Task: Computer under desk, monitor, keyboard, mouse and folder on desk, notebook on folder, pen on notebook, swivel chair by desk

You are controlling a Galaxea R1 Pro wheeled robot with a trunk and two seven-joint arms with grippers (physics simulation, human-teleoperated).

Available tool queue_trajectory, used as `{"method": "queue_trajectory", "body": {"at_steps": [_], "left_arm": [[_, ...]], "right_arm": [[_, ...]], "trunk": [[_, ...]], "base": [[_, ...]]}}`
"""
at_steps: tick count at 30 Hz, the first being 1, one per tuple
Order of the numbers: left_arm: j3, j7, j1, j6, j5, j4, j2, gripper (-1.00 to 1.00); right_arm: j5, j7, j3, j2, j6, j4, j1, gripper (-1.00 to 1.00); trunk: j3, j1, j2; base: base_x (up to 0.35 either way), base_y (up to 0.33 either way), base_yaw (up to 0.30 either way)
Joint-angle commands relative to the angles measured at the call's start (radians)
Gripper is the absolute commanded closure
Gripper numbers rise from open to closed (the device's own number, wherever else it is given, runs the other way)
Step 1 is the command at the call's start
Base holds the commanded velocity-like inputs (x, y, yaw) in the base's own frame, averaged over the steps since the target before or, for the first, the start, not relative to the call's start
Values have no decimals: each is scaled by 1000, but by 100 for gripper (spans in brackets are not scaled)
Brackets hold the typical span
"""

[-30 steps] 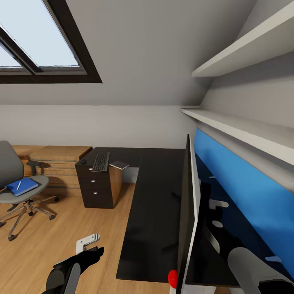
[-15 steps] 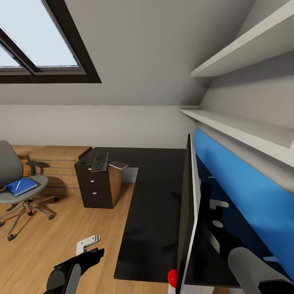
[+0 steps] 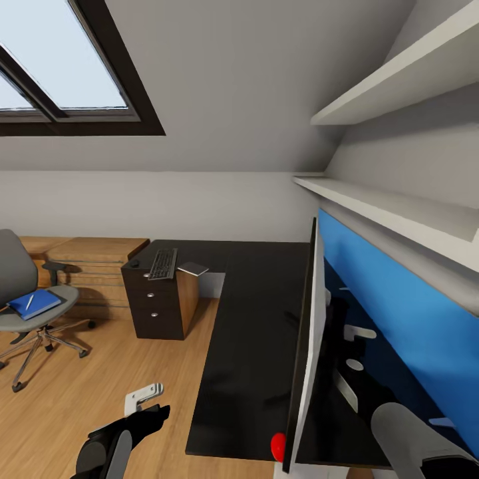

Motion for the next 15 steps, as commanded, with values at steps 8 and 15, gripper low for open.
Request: {"method": "queue_trajectory", "body": {"at_steps": [8,15], "left_arm": [[1,8,-1,4,11,-1,-1,-100],[1,9,-1,3,12,-1,-1,-100]], "right_arm": [[-6,-8,8,-1,-5,-1,-1,100],[-6,-9,8,-1,-5,-1,-1,100]], "trunk": [[-1,0,-1],[-1,0,-1]], "base": [[0,0,0],[0,-126,0]]}}
